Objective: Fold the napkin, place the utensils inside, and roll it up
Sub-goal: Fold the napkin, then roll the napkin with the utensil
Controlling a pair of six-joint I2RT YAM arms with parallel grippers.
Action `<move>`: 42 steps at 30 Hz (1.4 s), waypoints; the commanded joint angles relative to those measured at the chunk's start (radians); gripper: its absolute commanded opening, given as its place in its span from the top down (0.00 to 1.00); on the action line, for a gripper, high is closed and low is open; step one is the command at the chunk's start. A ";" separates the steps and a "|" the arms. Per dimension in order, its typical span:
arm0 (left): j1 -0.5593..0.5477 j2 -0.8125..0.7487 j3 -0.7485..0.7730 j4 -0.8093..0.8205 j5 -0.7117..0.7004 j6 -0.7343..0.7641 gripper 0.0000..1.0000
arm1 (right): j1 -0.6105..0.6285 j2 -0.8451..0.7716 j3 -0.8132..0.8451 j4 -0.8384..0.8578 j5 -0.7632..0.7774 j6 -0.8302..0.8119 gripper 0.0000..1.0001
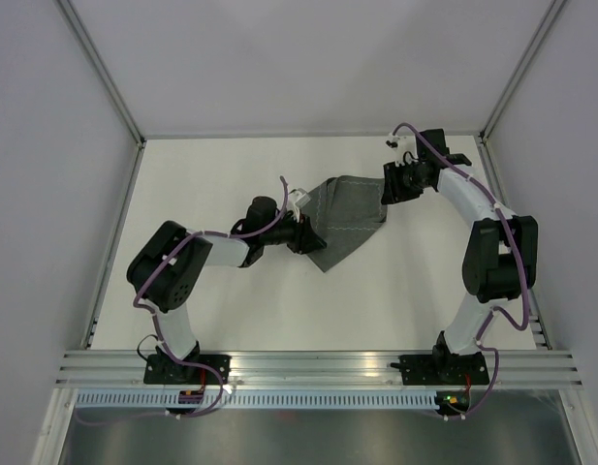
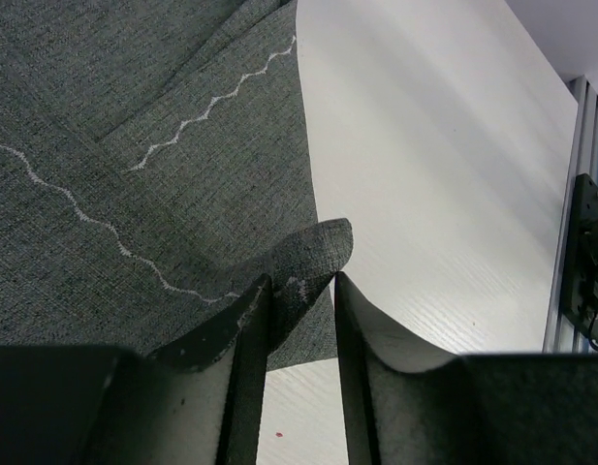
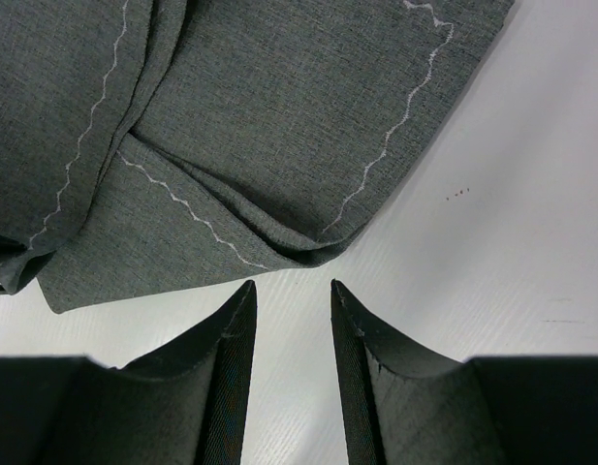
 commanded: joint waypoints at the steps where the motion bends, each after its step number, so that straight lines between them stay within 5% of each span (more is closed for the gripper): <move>1: -0.009 0.001 -0.013 0.097 -0.006 0.024 0.61 | 0.019 -0.029 0.015 -0.006 0.013 0.001 0.57; 3: -0.011 -0.002 -0.013 0.112 -0.008 0.013 0.59 | 0.027 -0.014 0.030 -0.015 0.008 0.006 0.57; 4: -0.011 0.000 -0.010 0.114 -0.009 0.010 0.48 | 0.029 -0.011 0.034 -0.015 0.005 0.009 0.57; 6: -0.015 0.000 -0.001 0.117 -0.008 0.010 0.41 | 0.036 -0.002 0.040 -0.012 0.004 0.010 0.57; 17: -0.017 -0.117 -0.010 0.166 -0.118 -0.030 0.41 | 0.093 0.035 0.080 -0.021 0.007 0.021 0.56; 26: -0.015 -0.255 0.000 -0.145 -0.549 -0.103 0.49 | 0.141 0.265 0.287 -0.035 -0.069 0.088 0.57; 30: 0.003 -0.280 -0.024 -0.296 -0.796 -0.180 0.49 | 0.213 0.203 0.213 0.031 0.019 0.073 0.56; 35: 0.107 -0.327 -0.095 -0.314 -0.792 -0.322 0.46 | 0.314 0.127 0.178 0.054 0.118 0.068 0.57; 42: 0.181 -0.401 -0.026 -0.414 -0.821 -0.330 0.40 | 0.459 0.026 0.100 0.096 0.255 0.072 0.56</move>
